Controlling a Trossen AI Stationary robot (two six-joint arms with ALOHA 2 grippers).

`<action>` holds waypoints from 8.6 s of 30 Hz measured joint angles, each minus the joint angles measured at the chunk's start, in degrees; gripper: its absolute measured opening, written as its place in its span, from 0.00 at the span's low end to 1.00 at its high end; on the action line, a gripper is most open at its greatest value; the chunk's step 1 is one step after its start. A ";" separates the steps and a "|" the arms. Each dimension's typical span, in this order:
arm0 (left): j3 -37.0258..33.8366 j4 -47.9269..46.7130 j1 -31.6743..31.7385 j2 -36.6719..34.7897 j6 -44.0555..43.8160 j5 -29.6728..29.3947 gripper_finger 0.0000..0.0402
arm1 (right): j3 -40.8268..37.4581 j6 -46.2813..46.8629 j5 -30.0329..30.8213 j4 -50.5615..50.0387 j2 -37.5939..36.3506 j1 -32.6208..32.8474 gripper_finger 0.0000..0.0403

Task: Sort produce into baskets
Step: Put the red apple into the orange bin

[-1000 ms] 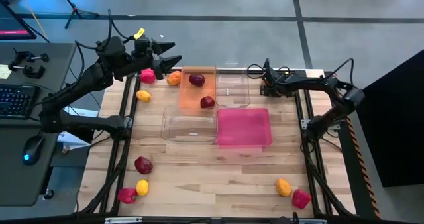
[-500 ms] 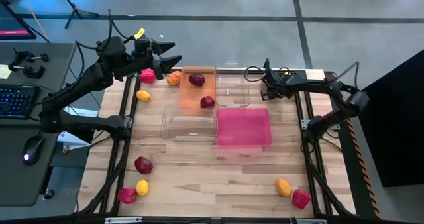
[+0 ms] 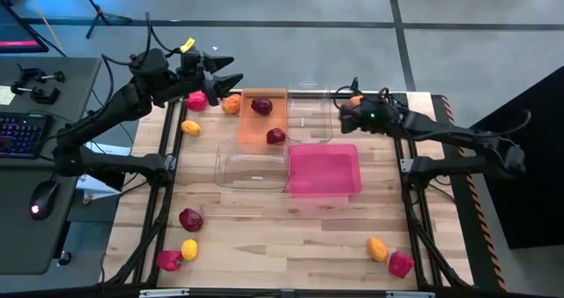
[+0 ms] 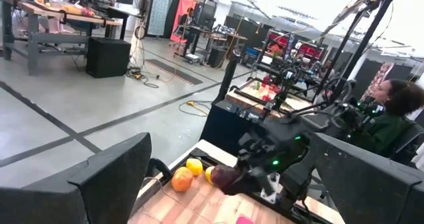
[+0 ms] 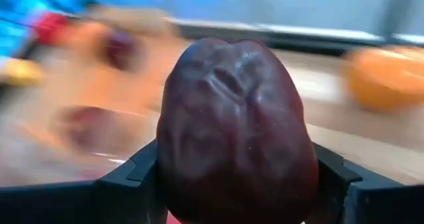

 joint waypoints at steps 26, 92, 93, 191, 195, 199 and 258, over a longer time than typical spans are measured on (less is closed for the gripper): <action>0.00 3.28 -0.04 2.60 -2.07 3.50 0.99 | 23.90 -11.51 -13.50 37.76 43.48 9.02 0.58; 0.09 -13.25 -14.59 7.30 -11.85 19.58 0.99 | 0.76 33.71 -16.26 -15.40 -1.35 51.15 0.90; 0.07 -16.18 -17.00 8.01 -12.91 17.86 0.99 | 0.76 32.57 -15.98 -15.55 -1.37 51.15 0.90; -30.31 -38.97 -68.85 21.59 -19.80 3.83 0.70 | 0.76 25.61 6.57 -16.68 -1.33 51.08 0.90; -27.85 -39.64 -66.62 20.74 -24.46 4.48 0.67 | 0.76 25.83 6.57 -16.66 -1.33 51.08 0.90; -21.18 -41.05 -65.27 15.91 -24.82 2.16 0.67 | 0.76 25.84 6.57 -16.66 -1.33 51.08 0.90; -2.89 -1.47 -1.49 30.33 5.63 -18.84 0.69 | 0.81 27.41 30.08 14.07 10.23 50.51 0.90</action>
